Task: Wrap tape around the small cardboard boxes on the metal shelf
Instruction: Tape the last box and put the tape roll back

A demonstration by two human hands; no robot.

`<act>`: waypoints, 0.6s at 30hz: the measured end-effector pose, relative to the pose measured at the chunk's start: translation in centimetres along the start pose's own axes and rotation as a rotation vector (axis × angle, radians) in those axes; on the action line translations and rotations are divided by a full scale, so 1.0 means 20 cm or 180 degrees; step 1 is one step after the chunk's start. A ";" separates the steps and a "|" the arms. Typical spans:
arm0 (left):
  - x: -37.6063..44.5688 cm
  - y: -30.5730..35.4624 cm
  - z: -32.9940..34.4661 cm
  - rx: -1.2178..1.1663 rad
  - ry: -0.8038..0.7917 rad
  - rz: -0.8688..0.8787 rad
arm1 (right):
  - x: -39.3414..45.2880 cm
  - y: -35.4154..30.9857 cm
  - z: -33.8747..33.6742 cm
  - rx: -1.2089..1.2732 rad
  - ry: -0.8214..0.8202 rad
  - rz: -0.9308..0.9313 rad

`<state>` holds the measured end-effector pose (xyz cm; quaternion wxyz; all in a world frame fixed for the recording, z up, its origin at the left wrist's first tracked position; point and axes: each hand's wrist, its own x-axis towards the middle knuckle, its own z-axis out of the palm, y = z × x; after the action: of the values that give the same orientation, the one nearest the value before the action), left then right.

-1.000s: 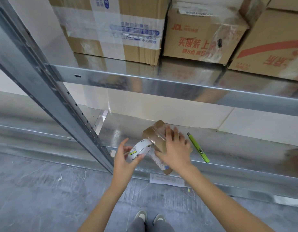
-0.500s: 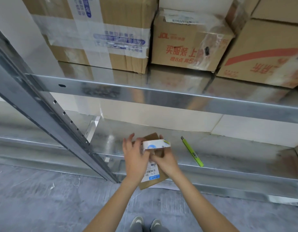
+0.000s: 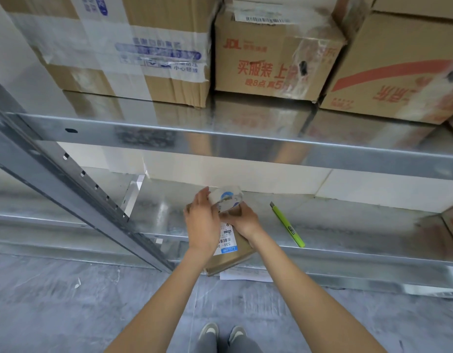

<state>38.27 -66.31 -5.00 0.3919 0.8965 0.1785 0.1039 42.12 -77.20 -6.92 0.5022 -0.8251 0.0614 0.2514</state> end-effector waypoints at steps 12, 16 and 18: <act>-0.11 -0.23 -0.19 -0.0333 0.0509 0.0063 | -0.04 0.06 0.09 -0.1701 0.0378 -0.1056; -0.10 -0.23 -0.11 -0.1276 0.0792 -0.1126 | -0.04 0.08 0.09 -0.2455 0.0292 -0.0991; -0.12 -0.22 -0.08 -0.1424 0.0648 -0.1355 | -0.03 0.08 0.09 -0.2583 0.0267 -0.0951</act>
<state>34.57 -63.45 -7.32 0.5723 0.7157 0.3730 0.1455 40.41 -76.45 -8.52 0.1651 -0.9650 -0.1421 0.1460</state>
